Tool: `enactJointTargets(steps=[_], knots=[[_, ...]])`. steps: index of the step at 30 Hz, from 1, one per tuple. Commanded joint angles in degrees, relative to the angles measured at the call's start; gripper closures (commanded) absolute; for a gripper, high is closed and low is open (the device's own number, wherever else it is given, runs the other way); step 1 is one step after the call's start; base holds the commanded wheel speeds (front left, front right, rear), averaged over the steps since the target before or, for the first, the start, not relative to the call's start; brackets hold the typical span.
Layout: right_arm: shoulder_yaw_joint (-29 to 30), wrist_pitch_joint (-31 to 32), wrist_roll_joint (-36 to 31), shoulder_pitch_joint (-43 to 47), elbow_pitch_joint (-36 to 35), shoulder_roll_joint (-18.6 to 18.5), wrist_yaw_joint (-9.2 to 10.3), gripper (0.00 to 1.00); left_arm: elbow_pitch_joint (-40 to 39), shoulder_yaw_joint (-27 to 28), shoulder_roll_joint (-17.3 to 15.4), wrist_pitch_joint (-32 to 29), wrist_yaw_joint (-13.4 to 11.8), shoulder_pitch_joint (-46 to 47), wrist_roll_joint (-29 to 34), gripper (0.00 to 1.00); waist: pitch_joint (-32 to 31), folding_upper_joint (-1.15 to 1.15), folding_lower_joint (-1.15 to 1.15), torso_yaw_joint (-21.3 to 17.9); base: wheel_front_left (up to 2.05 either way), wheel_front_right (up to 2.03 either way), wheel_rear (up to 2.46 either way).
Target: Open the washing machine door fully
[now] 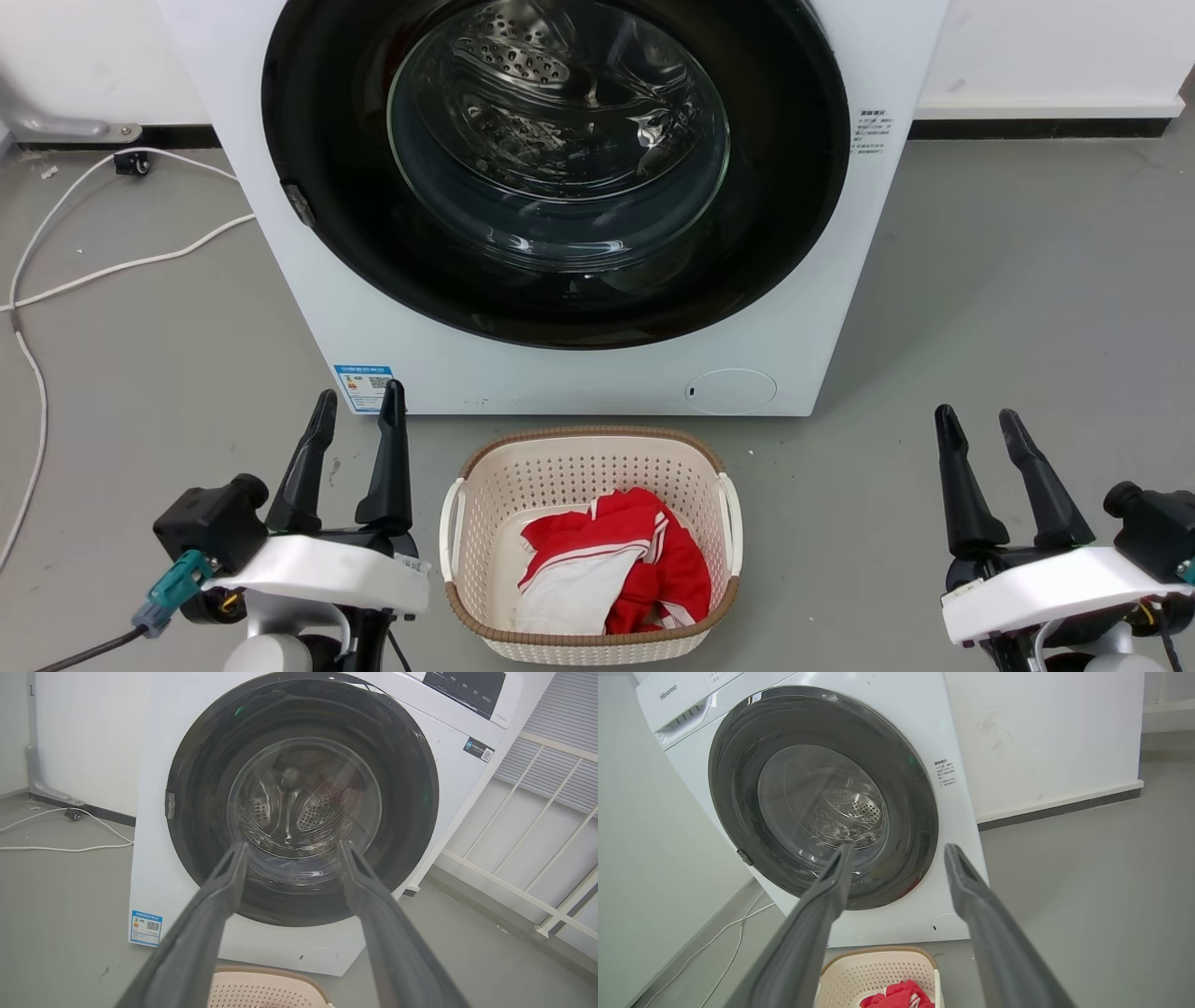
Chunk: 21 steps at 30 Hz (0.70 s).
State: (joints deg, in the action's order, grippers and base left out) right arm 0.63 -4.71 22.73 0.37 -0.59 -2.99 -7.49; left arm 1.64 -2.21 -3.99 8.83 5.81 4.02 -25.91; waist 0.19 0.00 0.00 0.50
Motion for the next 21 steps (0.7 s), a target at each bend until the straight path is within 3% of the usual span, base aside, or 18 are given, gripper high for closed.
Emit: enactJointTargets(steps=[1,21], knots=[[0.0,-0.1,-1.6,0.2,-1.1,0.0,0.0,0.0,-0.7,-0.3,-0.5,0.6,-0.3,0.3,1.7,0.0,0.0,0.0,0.0,0.0,0.0,0.0,0.0],[0.1,0.2,-12.3,1.3,-2.6,0.1,0.0,0.0,-1.4,-1.6,-1.3,3.1,-3.2,-0.4,11.8,0.0,0.1,0.0,0.0,0.1,0.0,0.0,0.0]])
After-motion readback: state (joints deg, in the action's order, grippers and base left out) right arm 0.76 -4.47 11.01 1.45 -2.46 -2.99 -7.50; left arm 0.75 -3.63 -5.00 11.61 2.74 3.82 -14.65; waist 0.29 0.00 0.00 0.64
